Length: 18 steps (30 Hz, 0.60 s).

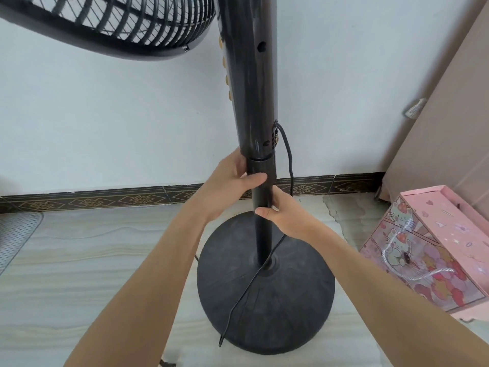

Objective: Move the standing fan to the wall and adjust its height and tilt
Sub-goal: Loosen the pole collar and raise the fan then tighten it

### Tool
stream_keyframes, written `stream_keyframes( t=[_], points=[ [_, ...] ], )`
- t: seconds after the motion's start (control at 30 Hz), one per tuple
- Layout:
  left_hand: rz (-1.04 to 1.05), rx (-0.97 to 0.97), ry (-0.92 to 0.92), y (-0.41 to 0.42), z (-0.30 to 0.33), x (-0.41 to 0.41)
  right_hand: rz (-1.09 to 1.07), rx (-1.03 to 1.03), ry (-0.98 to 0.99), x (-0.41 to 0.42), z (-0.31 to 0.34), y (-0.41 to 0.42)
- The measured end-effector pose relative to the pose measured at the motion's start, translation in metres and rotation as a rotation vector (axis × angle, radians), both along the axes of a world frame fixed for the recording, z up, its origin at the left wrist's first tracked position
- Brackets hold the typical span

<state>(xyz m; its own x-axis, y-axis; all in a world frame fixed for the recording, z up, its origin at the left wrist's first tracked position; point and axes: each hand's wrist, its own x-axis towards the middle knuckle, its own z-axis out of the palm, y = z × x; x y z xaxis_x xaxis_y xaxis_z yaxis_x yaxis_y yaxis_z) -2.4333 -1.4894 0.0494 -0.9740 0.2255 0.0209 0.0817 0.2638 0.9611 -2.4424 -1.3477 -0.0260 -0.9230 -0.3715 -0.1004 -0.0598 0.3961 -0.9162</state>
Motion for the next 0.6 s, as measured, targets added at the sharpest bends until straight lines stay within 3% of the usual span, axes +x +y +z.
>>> stream_keyframes(
  t=[0.2,0.33,0.37,0.5,0.6],
  points=[
    [0.418,-0.114,0.185,0.02,-0.008,0.005,-0.004,-0.008,-0.009,0.003,0.001,-0.001],
    [0.03,0.022,0.014,0.001,-0.002,0.004,-0.005,-0.002,0.003,0.001,0.001,0.0],
    [0.013,0.022,0.016,-0.002,-0.002,0.003,-0.004,0.002,0.001,0.001,0.001,0.0],
    [0.327,-0.026,0.106,0.001,-0.004,0.003,-0.003,0.007,-0.003,0.002,0.002,0.0],
    [0.258,-0.038,0.087,0.001,-0.002,0.001,-0.008,0.012,-0.005,0.002,0.002,0.0]
  ],
)
